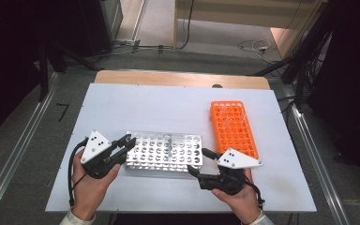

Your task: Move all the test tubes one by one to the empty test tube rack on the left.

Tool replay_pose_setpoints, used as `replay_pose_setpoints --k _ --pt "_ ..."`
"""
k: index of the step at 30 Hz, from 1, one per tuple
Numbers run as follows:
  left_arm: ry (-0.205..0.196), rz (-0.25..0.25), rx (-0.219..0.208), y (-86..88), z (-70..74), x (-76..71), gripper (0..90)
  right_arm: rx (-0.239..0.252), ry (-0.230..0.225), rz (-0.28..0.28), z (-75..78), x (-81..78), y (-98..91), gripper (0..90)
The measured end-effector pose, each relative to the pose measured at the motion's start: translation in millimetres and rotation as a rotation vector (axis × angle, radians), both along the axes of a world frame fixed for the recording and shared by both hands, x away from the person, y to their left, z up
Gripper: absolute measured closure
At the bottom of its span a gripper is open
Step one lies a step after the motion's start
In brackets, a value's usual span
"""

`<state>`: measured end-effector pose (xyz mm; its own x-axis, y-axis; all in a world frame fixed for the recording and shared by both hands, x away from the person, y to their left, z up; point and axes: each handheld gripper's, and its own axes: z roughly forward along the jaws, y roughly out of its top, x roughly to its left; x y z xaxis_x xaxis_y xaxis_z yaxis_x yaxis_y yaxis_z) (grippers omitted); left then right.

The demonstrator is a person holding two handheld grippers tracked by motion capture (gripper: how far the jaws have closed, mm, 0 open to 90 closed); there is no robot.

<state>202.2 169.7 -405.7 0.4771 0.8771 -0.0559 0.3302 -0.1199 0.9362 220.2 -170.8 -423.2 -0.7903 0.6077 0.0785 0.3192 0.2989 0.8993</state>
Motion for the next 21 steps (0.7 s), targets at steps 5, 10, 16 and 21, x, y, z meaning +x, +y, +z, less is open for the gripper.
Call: replay_pose_setpoints --k 5,10,16,21 --pt "0.010 -0.002 0.005 0.4 -6.8 0.8 75.8 0.000 -0.001 -0.007 0.0 1.7 -2.8 26.4" --pt "0.023 -0.009 0.010 -1.1 -16.3 0.7 75.8 0.000 0.001 -0.010 0.0 1.8 -4.2 26.5" --pt "0.065 -0.009 0.057 -4.2 -25.6 2.0 75.7 -0.001 -0.002 -0.009 0.0 1.9 -5.1 26.6" --pt "0.116 -0.005 0.104 -7.6 -27.8 3.4 75.7 -0.005 0.000 -0.013 -0.3 2.1 -5.8 26.6"
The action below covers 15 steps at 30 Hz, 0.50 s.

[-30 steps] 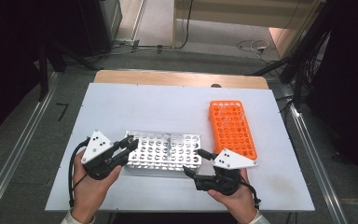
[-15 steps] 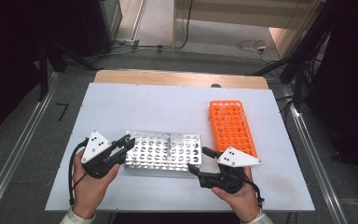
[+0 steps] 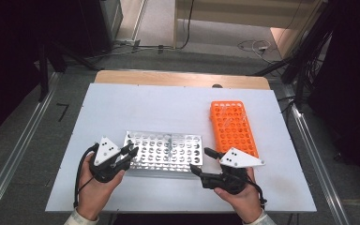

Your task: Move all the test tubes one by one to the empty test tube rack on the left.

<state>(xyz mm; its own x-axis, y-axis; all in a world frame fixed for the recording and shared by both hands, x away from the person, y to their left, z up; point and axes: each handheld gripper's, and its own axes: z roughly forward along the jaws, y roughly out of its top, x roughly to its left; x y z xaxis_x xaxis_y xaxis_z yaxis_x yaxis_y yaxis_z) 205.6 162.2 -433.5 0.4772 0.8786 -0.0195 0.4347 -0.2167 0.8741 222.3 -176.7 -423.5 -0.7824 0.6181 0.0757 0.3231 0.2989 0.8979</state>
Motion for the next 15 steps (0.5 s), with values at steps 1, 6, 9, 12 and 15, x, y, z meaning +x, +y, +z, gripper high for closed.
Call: replay_pose_setpoints --k 1,6,9,12,15 --pt "0.009 0.001 0.010 -0.2 0.0 0.1 75.7 0.000 0.000 0.000 -0.1 0.2 -0.1 26.6" --pt "0.016 0.000 0.028 -2.3 0.6 0.1 74.8 -0.002 0.004 -0.001 -0.6 0.3 0.2 26.6" --pt "0.014 0.000 0.026 -2.0 1.3 0.1 72.4 -0.006 0.004 -0.003 -1.2 0.7 -0.1 26.6" --pt "0.009 -0.004 0.012 -1.7 2.4 -0.1 70.4 -0.006 0.005 -0.005 -1.2 0.9 -0.5 26.6" --pt "-0.004 -0.010 -0.022 -1.9 4.6 -1.3 65.3 -0.003 0.004 -0.012 -0.6 1.7 -2.4 26.6"
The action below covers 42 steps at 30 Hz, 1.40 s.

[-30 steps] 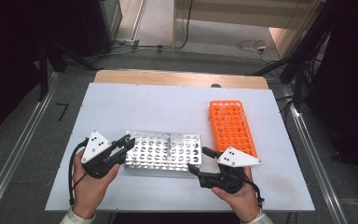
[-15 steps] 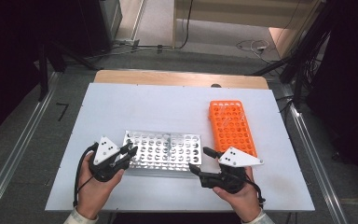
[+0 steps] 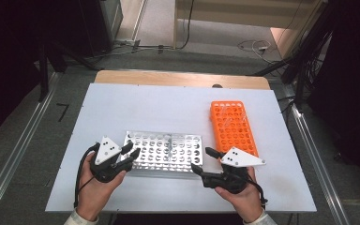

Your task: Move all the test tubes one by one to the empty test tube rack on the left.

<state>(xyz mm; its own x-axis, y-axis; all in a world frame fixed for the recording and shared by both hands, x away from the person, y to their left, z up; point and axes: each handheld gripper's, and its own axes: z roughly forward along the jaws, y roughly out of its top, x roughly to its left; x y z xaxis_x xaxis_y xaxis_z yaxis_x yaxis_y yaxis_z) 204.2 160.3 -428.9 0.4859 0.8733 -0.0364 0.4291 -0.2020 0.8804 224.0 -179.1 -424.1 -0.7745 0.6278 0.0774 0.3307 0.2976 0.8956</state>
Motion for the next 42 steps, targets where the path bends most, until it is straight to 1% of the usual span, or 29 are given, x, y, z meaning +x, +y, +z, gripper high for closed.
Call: replay_pose_setpoints --k 2,4,7,9,10,12,15,19,21,22,24,25,30,33,42 --pt "-0.012 -0.004 -0.028 0.0 2.5 -1.1 59.2 -0.002 -0.005 -0.010 0.2 1.5 -3.2 26.6" --pt "-0.012 -0.006 -0.053 -0.2 4.0 -1.7 54.2 -0.008 -0.006 -0.028 0.1 3.0 -6.3 26.6" --pt "-0.011 -0.017 -0.091 -2.4 4.4 -2.1 45.9 -0.026 -0.015 -0.075 -2.1 8.5 -14.1 26.5" --pt "-0.012 -0.016 -0.122 -4.4 5.3 -3.0 40.0 -0.030 -0.012 -0.105 -3.3 12.1 -19.3 26.6" --pt "-0.013 -0.015 -0.130 -5.1 5.7 -3.3 35.5 -0.031 -0.013 -0.125 -4.1 15.0 -23.3 26.5" --pt "-0.009 -0.018 -0.155 -6.6 6.8 -3.9 29.5 -0.030 -0.014 -0.149 -5.0 19.1 -28.8 26.6" --pt "0.001 -0.019 -0.169 -9.2 6.9 -4.3 24.3 -0.036 -0.010 -0.200 -8.1 28.0 -38.8 26.7" --pt "0.002 -0.028 -0.168 -11.8 7.0 -4.6 23.2 -0.041 -0.003 -0.265 -15.0 41.1 -51.6 27.2" --pt "0.003 -0.034 -0.168 -13.0 7.0 -4.8 23.2 -0.054 0.006 -0.314 -22.7 52.0 -58.5 27.7" --pt "0.001 -0.036 -0.164 -13.9 6.9 -4.8 23.2 -0.054 0.006 -0.314 -22.7 52.0 -58.5 27.7" --pt "-0.001 -0.037 -0.154 -15.1 6.8 -5.3 23.2 -0.057 0.013 -0.340 -27.0 59.3 -61.6 27.9" --pt "-0.001 -0.038 -0.156 -15.6 6.9 -5.5 23.2 -0.053 0.020 -0.352 -28.6 62.6 -62.9 28.0" --pt "-0.004 -0.040 -0.163 -17.5 7.3 -6.2 22.2 -0.049 0.013 -0.383 -31.3 77.2 -65.5 29.8" --pt "-0.004 -0.033 -0.158 -17.7 7.4 -5.9 20.5 -0.050 0.013 -0.384 -32.4 83.1 -66.2 32.2" --pt "-0.001 -0.037 -0.154 -19.7 6.9 -5.6 19.2 -0.066 0.044 -0.391 -34.7 101.0 -61.1 41.1"
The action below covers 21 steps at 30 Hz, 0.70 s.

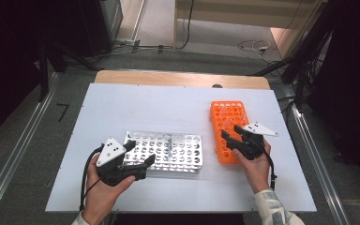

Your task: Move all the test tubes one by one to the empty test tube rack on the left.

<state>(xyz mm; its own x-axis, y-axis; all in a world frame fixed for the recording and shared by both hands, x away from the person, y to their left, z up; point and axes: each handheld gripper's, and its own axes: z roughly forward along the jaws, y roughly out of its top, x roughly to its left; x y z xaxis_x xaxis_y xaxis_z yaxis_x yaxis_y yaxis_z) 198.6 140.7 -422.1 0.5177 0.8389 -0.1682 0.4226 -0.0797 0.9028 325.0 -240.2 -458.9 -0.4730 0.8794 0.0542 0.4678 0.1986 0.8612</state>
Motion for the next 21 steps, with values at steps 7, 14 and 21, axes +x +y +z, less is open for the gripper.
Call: replay_pose_setpoints --k 7,14,21 --pt "0.004 -0.001 0.000 -0.3 -0.6 0.5 19.2 -0.010 0.028 -0.014 -3.9 10.8 7.0 49.9" --pt "0.007 -0.001 0.002 -0.4 -1.1 0.6 19.3 0.004 0.060 -0.030 -5.9 20.0 11.2 58.6" --pt "0.011 -0.001 0.002 -0.8 -1.8 1.1 19.3 -0.001 0.080 -0.028 -6.8 24.9 14.7 66.3"
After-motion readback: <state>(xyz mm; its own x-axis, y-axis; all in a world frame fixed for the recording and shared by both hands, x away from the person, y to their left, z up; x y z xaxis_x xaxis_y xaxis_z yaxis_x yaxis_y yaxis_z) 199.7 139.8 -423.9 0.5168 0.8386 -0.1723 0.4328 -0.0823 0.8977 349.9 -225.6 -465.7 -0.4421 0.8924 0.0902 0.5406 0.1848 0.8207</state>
